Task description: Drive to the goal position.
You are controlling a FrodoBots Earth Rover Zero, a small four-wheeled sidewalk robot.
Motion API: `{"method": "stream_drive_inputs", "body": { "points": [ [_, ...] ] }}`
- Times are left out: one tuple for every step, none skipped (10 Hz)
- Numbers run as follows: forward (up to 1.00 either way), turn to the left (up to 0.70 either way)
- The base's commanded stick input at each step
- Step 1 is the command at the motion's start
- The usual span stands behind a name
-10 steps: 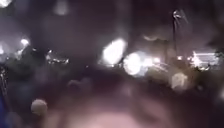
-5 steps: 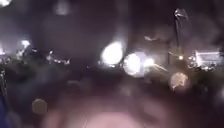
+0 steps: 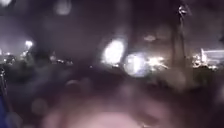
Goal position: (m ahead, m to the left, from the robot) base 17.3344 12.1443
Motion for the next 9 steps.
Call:
{"method": "stream_drive_inputs", "body": {
  "points": [
    [0.5, 0.0],
    [0.5, 0.0],
    [0.5, 0.0],
    [0.5, 0.0],
    [0.5, 0.0],
    [0.5, 0.0],
    [0.5, 0.0],
    [0.5, 0.0],
    [0.5, 0.0]
  ]
}}
